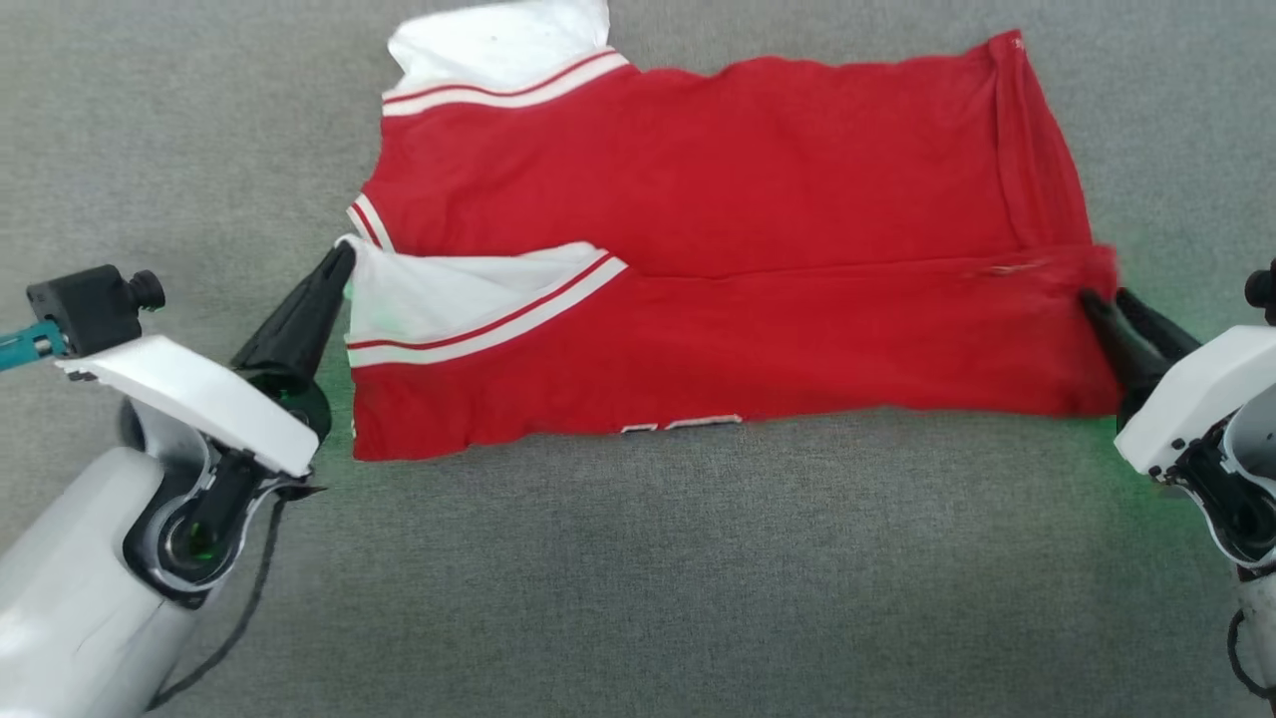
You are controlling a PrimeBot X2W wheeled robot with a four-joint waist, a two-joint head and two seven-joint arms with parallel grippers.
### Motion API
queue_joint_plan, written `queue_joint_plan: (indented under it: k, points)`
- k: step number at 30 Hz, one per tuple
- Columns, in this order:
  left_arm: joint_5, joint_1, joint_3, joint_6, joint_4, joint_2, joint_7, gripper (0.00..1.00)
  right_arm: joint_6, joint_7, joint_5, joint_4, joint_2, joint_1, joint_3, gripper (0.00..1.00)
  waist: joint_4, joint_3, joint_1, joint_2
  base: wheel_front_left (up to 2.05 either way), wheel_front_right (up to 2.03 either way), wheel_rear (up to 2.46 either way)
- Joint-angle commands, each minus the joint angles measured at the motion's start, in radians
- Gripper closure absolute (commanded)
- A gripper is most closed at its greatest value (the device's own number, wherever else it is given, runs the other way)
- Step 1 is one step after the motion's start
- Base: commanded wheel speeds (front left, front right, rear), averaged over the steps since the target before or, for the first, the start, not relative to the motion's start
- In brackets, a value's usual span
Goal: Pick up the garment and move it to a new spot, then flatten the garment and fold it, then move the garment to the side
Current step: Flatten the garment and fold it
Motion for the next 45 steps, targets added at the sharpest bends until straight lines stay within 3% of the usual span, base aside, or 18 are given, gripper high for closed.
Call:
queue_joint_plan:
  k: [1, 2, 7, 11, 16, 22, 29, 30, 31, 32, 33, 35, 45]
  points:
    - [0.024, -0.018, -0.011, 0.001, 0.008, 0.015, -0.017, 0.29, 0.0, -0.014, 0.004, 0.004, -0.002, 0.0, 0.005, 0.0, 0.004, -0.015, 0.0, 0.0, 0.0, 0.0, 0.0]
    - [0.058, -0.026, -0.035, 0.001, 0.015, 0.027, -0.026, 0.0, 0.0, -0.021, 0.01, 0.008, -0.005, 0.006, 0.008, 0.0, 0.006, -0.024, 0.0, 0.0, 0.0, 0.0, 0.0]
    - [0.229, -0.092, -0.168, 0.001, 0.024, 0.12, -0.046, 0.0, 0.0, -0.068, 0.024, -0.022, -0.032, 0.044, 0.015, 0.0, 0.012, -0.077, 0.0, 0.0, 0.0, 0.0, 0.0]
    - [0.29, -0.127, -0.228, 0.001, 0.005, 0.176, 0.0, 0.0, 0.0, -0.081, 0.023, -0.059, -0.041, 0.074, 0.005, 0.0, 0.011, -0.103, 0.0, 0.0, 0.0, 0.0, 0.0]
    - [0.238, -0.092, -0.318, 0.011, -0.051, 0.232, 0.228, 0.0, 0.0, -0.073, 0.014, -0.099, -0.029, 0.102, -0.003, 0.0, 0.001, -0.118, 0.0, 0.0, 0.0, 0.0, 0.0]
    - [0.141, -0.062, -0.364, 0.056, -0.053, 0.237, 0.419, 0.0, 0.0, -0.069, 0.005, -0.13, -0.006, 0.119, -0.003, 0.0, -0.023, -0.109, 0.0, 0.0, 0.0, 0.0, 0.0]
    - [0.076, -0.094, -0.376, 0.044, 0.048, 0.182, 0.519, 0.0, 0.0, -0.058, 0.007, -0.142, 0.001, 0.113, -0.004, 0.0, -0.062, -0.09, 0.0, 0.0, 0.0, 0.0, 0.0]
    - [0.062, -0.091, -0.377, 0.039, 0.059, 0.174, 0.535, 0.09, 0.0, -0.059, 0.008, -0.143, 0.002, 0.112, -0.006, 0.0, -0.067, -0.088, 0.0, 0.0, 0.0, 0.0, 0.0]
    - [0.062, -0.091, -0.377, 0.039, 0.059, 0.174, 0.535, 0.09, 0.0, -0.059, 0.008, -0.143, 0.002, 0.112, -0.006, 0.0, -0.067, -0.088, 0.0, 0.0, 0.0, 0.0, 0.0]
    - [0.051, -0.09, -0.38, 0.035, 0.07, 0.167, 0.55, 0.25, 0.0, -0.059, 0.008, -0.144, 0.002, 0.11, -0.007, 0.0, -0.073, -0.087, 0.0, 0.0, 0.0, 0.0, 0.0]
    - [0.05, -0.092, -0.388, 0.032, 0.079, 0.164, 0.563, 0.54, 0.0, -0.058, 0.007, -0.146, 0.003, 0.109, -0.006, 0.0, -0.078, -0.086, 0.0, 0.0, 0.0, 0.0, 0.0]
    - [0.052, -0.096, -0.395, 0.027, 0.094, 0.154, 0.571, 1.0, 0.0, -0.052, 0.001, -0.147, 0.0, 0.108, -0.001, 0.0, -0.086, -0.085, 0.0, 0.0, 0.0, 0.0, 0.0]
    - [0.074, -0.118, -0.395, 0.013, 0.127, 0.138, 0.546, 1.0, 0.0, 0.125, -0.037, -0.139, -0.072, 0.055, 0.113, 0.0, -0.088, -0.074, 0.0, 0.0, 0.0, 0.0, 0.0]
